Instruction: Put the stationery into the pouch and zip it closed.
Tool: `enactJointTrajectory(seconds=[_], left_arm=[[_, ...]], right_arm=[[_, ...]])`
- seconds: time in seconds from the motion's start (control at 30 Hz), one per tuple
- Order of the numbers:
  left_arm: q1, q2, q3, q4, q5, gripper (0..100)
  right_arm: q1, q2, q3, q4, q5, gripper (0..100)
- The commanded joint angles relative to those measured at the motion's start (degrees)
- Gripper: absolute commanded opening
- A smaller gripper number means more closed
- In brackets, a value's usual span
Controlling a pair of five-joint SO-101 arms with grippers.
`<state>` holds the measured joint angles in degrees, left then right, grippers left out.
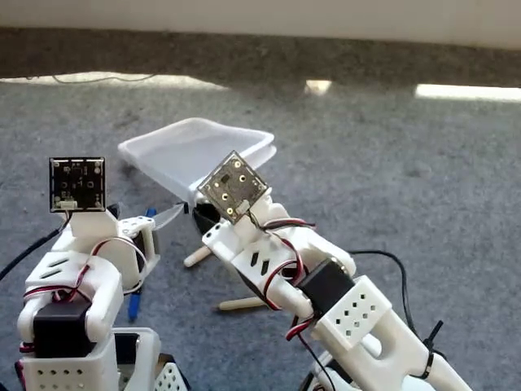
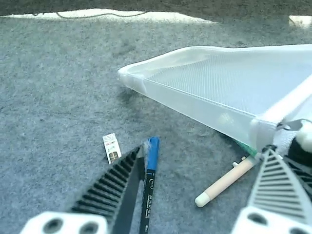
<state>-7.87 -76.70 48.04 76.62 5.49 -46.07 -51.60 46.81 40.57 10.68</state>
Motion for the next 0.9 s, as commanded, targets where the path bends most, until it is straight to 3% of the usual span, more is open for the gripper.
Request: enactJointTrajectory(seconds=[0.0, 0.2, 0.47, 0.73, 0.87], left_arm=[[0.66, 0.13, -2.68, 0.09, -0.18, 34], [0.84, 0.13, -2.51, -0.18, 3.08, 34], [6.81, 0.22, -1.71, -0.44, 6.68, 34], [6.11, 0.22, 9.89, -11.96, 6.68, 34], [1.19, 0.13, 10.51, -12.66, 6.68, 32]], right_arm=[[0.31, -1.36, -4.35, -1.19, 1.05, 0.5], [-1.89, -1.36, -4.79, -1.19, 1.32, 0.5], [-4.0, -1.45, -4.7, -1.01, 1.41, 0.5], [-4.0, -1.89, -5.23, 6.99, 1.49, 0.5], [-3.74, -1.54, -4.79, 6.99, 1.49, 0.5]])
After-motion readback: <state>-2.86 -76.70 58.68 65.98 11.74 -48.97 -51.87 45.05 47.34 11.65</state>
